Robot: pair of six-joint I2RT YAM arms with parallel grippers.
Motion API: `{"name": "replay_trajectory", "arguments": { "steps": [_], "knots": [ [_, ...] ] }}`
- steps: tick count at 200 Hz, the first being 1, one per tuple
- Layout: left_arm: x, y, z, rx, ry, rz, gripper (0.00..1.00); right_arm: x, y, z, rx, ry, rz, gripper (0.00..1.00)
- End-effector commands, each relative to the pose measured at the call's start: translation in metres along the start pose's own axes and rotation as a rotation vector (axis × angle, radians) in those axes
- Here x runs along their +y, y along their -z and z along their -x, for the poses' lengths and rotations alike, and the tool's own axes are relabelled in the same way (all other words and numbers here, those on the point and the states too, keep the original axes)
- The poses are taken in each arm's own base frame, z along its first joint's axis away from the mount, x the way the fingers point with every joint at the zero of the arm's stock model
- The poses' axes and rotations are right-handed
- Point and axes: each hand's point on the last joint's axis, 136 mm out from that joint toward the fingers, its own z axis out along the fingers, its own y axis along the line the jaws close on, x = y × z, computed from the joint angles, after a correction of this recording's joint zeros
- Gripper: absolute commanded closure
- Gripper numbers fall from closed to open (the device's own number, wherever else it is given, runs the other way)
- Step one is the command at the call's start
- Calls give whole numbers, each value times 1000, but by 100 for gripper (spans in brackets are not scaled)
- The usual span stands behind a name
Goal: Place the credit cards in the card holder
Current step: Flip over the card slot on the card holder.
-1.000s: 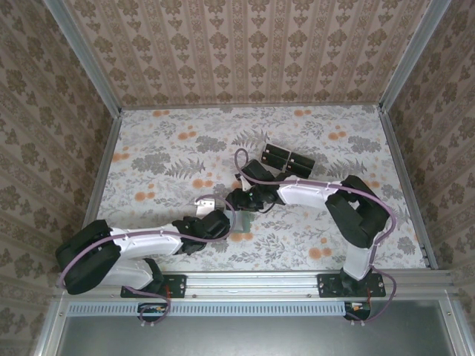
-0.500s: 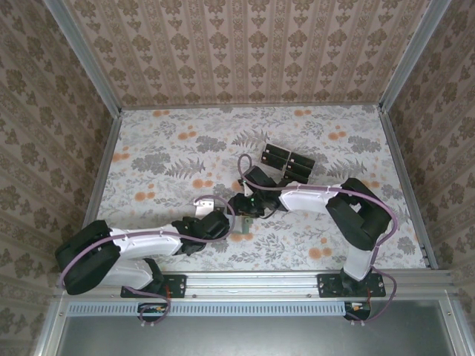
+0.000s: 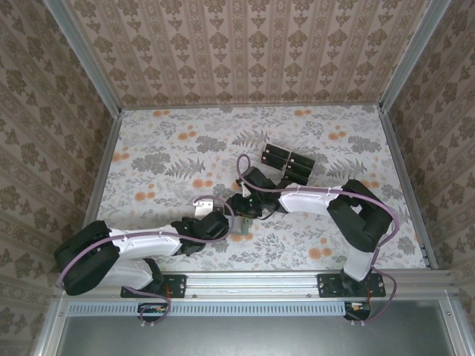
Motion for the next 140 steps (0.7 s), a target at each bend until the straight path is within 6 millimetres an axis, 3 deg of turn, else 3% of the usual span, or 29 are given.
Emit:
{"name": "replay_trajectory", "arguments": {
  "steps": [1, 140],
  "knots": [
    [12, 0, -8, 10, -17, 41, 0, 9, 11, -1, -28, 0, 16, 51],
    [13, 1, -8, 9, -18, 45, 0, 6, 3, -7, -26, -9, 7, 51]
  ]
}}
